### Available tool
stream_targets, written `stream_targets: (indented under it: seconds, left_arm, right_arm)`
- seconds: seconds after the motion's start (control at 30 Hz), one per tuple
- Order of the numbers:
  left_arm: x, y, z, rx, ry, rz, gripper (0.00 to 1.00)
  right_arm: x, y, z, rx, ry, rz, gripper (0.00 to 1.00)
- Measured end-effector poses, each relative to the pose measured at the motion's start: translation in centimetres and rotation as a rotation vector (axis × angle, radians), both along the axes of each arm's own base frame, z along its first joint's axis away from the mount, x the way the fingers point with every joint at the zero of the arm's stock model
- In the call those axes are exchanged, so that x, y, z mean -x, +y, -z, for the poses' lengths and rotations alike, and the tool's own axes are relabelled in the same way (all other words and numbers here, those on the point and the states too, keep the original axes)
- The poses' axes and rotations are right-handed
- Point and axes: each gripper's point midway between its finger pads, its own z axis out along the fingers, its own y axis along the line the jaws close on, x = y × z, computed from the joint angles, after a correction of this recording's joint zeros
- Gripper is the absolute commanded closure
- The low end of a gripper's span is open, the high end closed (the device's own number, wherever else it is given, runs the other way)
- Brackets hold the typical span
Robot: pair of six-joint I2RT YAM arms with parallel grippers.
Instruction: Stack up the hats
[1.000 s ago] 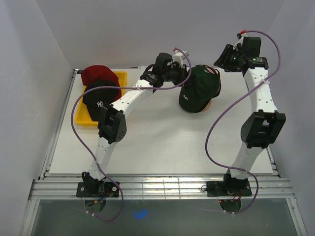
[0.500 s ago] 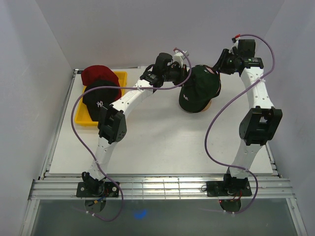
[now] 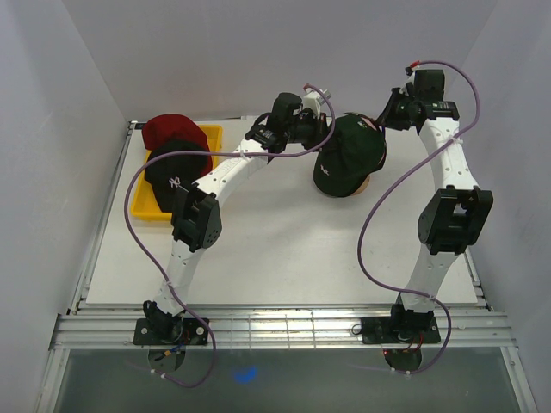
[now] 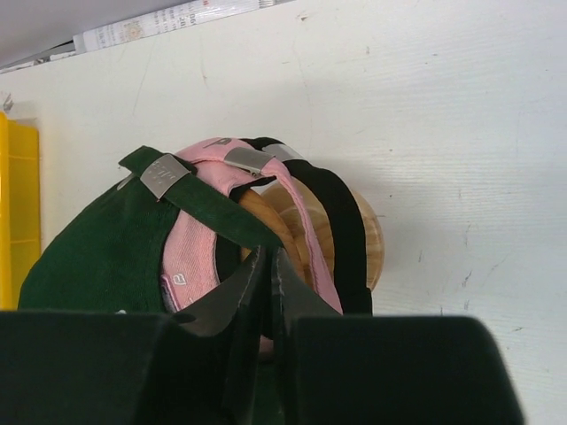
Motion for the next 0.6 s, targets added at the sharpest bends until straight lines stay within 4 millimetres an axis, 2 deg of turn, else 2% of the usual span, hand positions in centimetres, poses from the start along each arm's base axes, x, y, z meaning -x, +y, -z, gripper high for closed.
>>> stream_targets:
  seconds: [0.47,0.57,0.6]
  left_arm:
    - [-0.5,0.3,1.4,-0.014,0.018,-0.067,1.0]
    - [-0.6,0.3,1.4,-0.01,0.016,-0.079,0.93]
    - [-0.6,0.3,1.4,-0.01,0.015,-0.084,0.83]
  right_arm:
    - [0.0,-1.1,0.9,0.026,0.019,0.055,0.92]
    - [0.0,-1.4,1.1,0.027,0.024,0.062,0.92]
    - [0.1,-1.5,1.2,0.027,0.026,0.066,0.92]
